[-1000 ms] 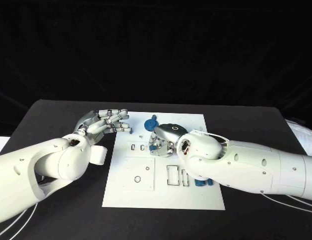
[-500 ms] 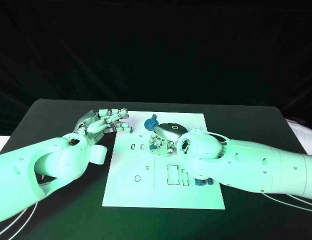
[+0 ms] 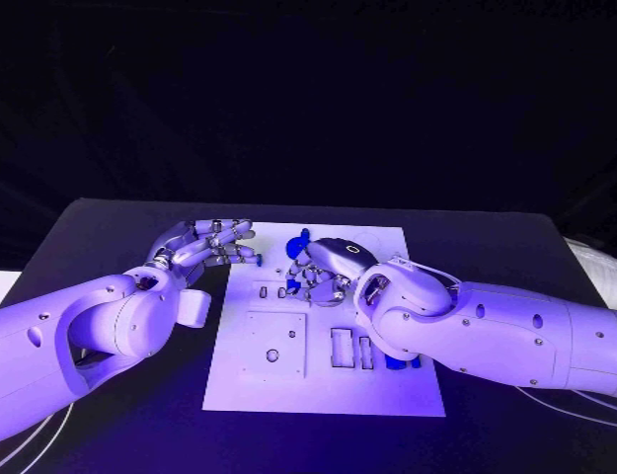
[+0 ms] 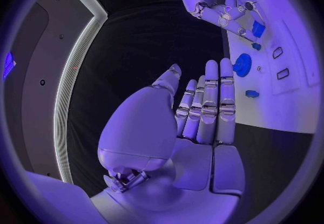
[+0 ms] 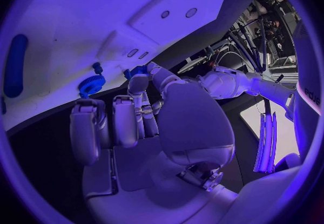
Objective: Assemble the parts on the task board
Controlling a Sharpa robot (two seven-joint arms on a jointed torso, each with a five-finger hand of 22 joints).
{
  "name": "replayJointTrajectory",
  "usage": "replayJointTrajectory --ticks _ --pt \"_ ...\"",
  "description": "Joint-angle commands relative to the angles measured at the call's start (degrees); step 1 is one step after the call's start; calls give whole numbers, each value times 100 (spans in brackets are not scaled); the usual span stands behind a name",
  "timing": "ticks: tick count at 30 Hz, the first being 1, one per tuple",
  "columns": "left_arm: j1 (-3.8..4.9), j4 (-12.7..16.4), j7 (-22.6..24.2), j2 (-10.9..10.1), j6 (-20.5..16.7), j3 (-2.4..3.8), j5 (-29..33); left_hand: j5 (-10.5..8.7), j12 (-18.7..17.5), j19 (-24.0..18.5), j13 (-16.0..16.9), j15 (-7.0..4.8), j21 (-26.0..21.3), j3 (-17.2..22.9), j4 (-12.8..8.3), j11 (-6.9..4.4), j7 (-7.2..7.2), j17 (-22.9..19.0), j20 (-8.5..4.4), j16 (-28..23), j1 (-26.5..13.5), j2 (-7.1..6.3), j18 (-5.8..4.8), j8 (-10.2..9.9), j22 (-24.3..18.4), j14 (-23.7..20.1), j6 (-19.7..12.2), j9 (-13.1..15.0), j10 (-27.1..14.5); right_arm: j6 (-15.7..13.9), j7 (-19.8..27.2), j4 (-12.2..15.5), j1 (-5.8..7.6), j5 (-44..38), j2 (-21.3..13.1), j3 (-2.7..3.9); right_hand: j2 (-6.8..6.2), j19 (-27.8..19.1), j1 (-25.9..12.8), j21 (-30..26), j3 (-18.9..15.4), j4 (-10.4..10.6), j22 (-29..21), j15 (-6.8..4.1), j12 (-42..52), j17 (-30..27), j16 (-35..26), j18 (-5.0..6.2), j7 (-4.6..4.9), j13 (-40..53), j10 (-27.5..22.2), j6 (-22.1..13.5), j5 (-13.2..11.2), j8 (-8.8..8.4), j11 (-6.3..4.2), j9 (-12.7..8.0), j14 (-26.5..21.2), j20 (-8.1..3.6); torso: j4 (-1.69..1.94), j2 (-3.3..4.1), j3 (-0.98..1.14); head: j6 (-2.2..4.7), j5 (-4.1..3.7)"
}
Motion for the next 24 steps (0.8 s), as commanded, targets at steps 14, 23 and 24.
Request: replayJointTrajectory --ticks 14,23,24 --pt "-88 -21 -656 -105 225 -71 -115 -27 1031 570 568 -397 1582 43 310 -399 -277 2900 -397 3670 -425 -106 48 75 1035 792 317 17 1301 -1234 1835 467 15 1469 -550 20 -11 32 22 35 -2 -7 601 -53 -78 149 38 -84 -19 -29 -16 57 100 39 -16 18 347 -5 6 -93 23 93 129" --pt "-182 15 -1400 -23 907 -122 482 30 5441 2042 4609 -591 5762 -333 1036 -629 -383 7148 -556 7579 -1144 122 -618 218 5969 1930 329 27 1679 -1570 3063 595 -13 2033 -749 20 -49 43 104 47 12 -75 625 -45 -147 175 58 -89 5 -54 -58 7 121 5 -1 5 347 -3 -2 -109 30 136 184" --pt "-190 22 -1463 -4 992 -126 538 27 5793 2089 5005 -549 5934 -372 1117 -565 -404 7148 -576 7579 -1215 185 -644 231 6221 1930 310 25 1688 -1590 3140 601 -17 2057 -756 20 -53 46 117 50 15 -85 630 -43 -148 181 62 -91 9 -50 -59 1 126 0 1 3 347 -1 0 -108 29 149 195"
